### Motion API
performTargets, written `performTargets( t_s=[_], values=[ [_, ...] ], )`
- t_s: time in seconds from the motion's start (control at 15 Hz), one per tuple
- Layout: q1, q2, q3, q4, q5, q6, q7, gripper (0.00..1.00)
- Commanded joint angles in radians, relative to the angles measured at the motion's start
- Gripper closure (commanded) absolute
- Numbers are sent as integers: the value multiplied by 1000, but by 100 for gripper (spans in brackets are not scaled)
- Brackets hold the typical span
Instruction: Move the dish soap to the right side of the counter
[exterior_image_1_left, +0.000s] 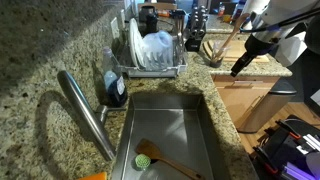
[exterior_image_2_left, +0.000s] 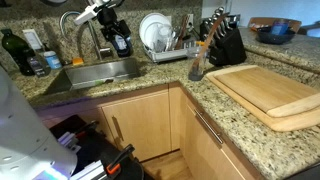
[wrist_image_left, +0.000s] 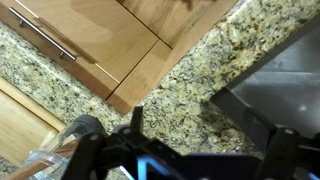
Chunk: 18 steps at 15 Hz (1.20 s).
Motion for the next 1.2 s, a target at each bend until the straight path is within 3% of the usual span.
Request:
performTargets(
  t_s=[0.0, 0.4, 0.53, 0.73, 0.87, 1.07, 1.13],
  values=[
    [19, 2, -18, 1, -10, -3, 7, 0],
    [15, -26, -29, -17, -18, 13, -8, 0],
    [79, -137, -187, -40, 183, -8, -216, 0],
    [143, -164, -421, -32, 303, -6, -438, 0],
    [171, -103, -590, -13, 394, 26, -603, 0],
    [279, 36, -808, 14, 588, 34, -860, 0],
    [148, -64, -665, -7, 531, -6, -776, 0]
  ],
)
